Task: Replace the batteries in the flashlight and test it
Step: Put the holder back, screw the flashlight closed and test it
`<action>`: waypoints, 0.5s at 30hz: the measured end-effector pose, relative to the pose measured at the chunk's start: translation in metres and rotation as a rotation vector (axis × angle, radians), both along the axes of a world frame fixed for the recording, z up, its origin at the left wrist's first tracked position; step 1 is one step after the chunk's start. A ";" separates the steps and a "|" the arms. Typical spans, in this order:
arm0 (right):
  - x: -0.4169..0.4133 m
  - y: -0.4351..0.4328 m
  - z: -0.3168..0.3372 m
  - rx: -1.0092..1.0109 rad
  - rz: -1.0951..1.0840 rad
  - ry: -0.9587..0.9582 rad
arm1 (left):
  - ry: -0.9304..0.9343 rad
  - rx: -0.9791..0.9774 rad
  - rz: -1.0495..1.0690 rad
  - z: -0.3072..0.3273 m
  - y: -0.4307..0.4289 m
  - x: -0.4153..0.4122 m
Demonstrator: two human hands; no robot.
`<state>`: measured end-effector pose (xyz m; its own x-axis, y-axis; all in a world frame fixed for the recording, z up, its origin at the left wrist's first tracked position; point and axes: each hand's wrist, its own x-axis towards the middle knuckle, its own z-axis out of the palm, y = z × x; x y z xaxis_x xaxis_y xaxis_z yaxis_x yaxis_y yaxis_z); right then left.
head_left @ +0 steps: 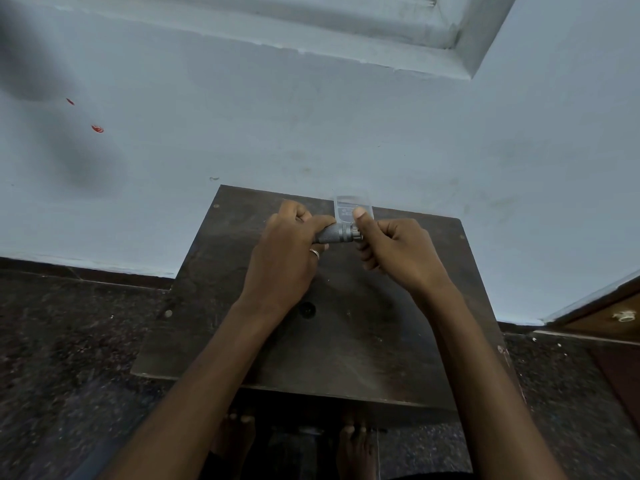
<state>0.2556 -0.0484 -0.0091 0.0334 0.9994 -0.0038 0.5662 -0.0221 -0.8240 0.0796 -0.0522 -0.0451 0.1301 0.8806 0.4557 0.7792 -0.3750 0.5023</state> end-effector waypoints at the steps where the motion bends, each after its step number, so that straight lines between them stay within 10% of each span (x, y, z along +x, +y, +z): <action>1: 0.000 0.000 -0.001 0.002 -0.003 -0.021 | 0.001 0.001 0.002 0.000 0.000 0.000; 15: 0.011 0.001 0.003 -0.055 0.183 0.256 | 0.022 0.004 0.031 0.002 0.000 -0.002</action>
<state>0.2670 -0.0478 -0.0059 -0.1558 0.9868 -0.0436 0.3390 0.0120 -0.9407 0.0779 -0.0527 -0.0433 0.1130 0.8825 0.4565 0.8013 -0.3526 0.4833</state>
